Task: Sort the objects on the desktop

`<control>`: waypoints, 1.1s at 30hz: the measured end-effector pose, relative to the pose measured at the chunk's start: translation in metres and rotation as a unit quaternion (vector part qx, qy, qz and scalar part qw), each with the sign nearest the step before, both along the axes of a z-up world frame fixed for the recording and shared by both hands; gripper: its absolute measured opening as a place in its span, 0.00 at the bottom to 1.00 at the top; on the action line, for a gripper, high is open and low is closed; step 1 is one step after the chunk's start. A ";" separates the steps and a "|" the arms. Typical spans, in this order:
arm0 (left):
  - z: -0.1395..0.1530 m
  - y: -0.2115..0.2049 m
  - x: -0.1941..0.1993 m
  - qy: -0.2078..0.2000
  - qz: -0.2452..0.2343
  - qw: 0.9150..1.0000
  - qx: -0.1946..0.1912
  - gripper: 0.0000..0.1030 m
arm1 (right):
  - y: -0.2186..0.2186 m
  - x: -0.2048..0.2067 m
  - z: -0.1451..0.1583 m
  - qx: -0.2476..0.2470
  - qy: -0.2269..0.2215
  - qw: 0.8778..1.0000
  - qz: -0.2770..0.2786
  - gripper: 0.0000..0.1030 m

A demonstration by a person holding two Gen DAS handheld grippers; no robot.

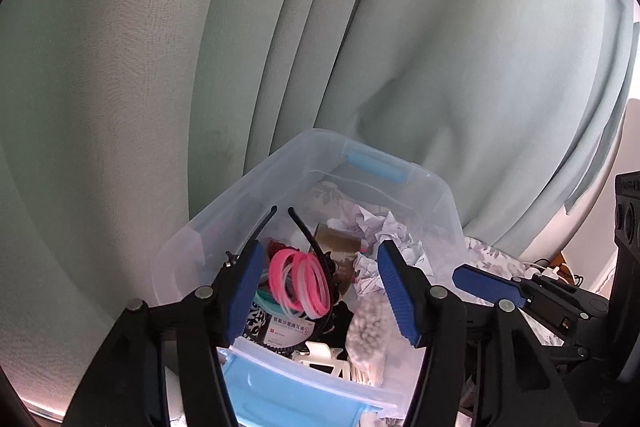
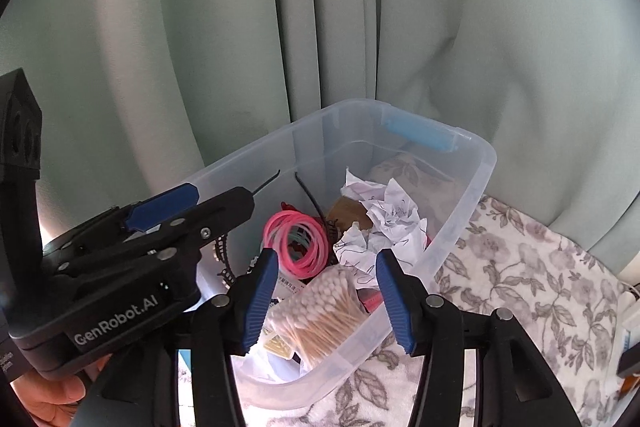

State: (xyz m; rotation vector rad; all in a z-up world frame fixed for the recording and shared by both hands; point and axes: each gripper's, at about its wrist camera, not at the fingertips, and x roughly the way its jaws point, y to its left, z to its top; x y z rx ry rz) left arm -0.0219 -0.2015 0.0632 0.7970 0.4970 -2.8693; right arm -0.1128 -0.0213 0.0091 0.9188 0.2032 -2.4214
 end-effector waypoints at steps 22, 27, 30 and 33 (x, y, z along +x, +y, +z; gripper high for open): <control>0.049 -0.108 0.075 0.016 0.002 1.000 -0.023 0.70 | 0.004 0.034 0.024 -0.015 0.020 1.000 0.000 0.73; 0.060 -0.134 0.093 0.017 0.001 0.999 -0.033 0.76 | 0.009 0.042 0.028 -0.015 0.025 1.000 -0.002 0.82; 0.067 -0.150 0.105 0.018 0.000 0.999 -0.039 0.77 | 0.011 0.045 0.030 -0.014 0.032 0.999 -0.003 0.88; 0.072 -0.169 0.118 0.016 -0.002 0.999 -0.040 0.79 | 0.014 0.049 0.030 -0.011 0.037 0.999 -0.005 0.97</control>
